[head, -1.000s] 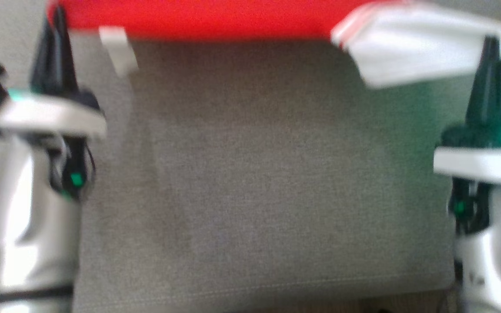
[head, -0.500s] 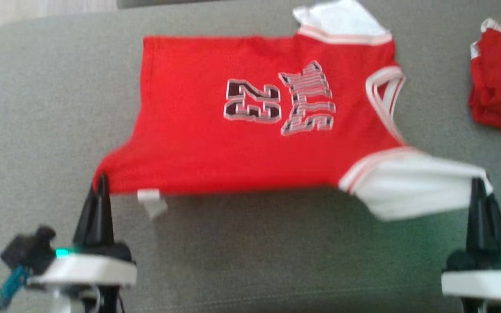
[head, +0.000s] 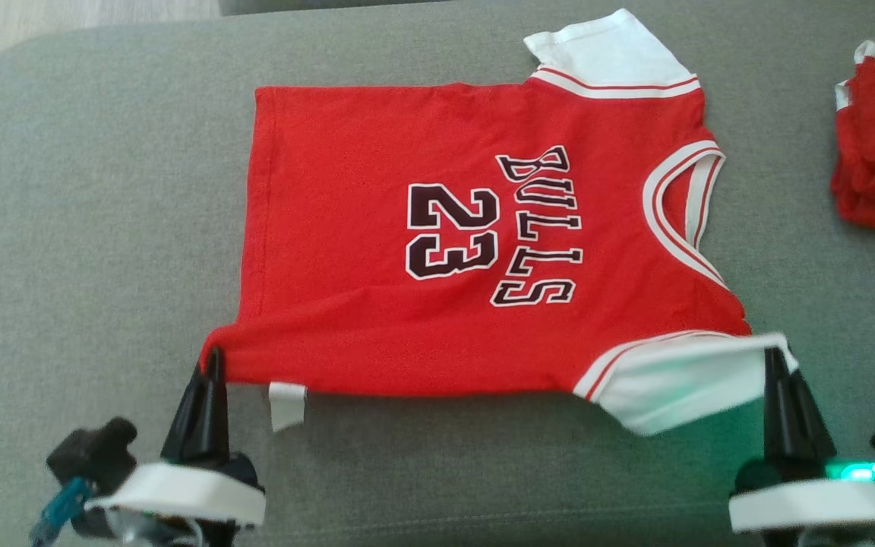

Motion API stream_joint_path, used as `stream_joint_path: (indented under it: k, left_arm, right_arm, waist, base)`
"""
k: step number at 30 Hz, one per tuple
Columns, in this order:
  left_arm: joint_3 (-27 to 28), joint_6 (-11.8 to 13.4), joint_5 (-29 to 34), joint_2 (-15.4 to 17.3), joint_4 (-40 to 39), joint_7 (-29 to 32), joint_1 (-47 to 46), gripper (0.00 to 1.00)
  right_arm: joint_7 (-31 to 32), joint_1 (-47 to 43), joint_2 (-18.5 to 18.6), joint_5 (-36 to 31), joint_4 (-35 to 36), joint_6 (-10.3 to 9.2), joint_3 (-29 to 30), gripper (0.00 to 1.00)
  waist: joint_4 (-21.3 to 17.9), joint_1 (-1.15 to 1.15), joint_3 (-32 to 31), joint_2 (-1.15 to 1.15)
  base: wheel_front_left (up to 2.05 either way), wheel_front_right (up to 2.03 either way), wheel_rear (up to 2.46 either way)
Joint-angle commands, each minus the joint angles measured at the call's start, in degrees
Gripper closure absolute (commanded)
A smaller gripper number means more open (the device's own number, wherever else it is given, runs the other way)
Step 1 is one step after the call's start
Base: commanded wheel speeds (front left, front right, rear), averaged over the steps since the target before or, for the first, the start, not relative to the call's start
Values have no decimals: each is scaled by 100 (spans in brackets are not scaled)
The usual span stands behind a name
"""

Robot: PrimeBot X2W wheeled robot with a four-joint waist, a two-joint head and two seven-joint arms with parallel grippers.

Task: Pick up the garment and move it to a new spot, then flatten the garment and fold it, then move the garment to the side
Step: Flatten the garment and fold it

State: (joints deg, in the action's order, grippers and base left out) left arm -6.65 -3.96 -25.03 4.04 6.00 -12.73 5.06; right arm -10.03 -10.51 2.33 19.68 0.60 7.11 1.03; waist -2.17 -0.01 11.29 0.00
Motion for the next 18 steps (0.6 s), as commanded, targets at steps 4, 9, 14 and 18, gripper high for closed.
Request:
stream_joint_path:
  k: [4, 9, 14, 18]
  left_arm:
    - [156, 8, -33, -2, 49, -15, -579, 100]
    - [165, -25, -88, 14, 471, 7, -1289, 100]
    - [140, -58, -70, 51, 1177, 13, -2155, 100]
    - [98, -71, -7, 96, 1854, -6, -2722, 100]
  right_arm:
    - [-180, 592, 54, 5, -24, 37, -61, 100]
    - [-212, 1297, 54, -79, -507, 37, -1, 100]
    - [-264, 2201, 54, -211, -1258, 37, 21, 100]
    - [-281, 2829, 54, -354, -1921, 37, -88, 100]
  waist:
    - [9, 1, 86, 0]
    - [16, 1, 272, 0]
    - [24, 1, 523, 0]
    - [24, 1, 703, 0]
  base:
    - [0, 0, 0]
    - [0, 0, 0]
    - [0, 0, 0]
    - [0, 0, 0]
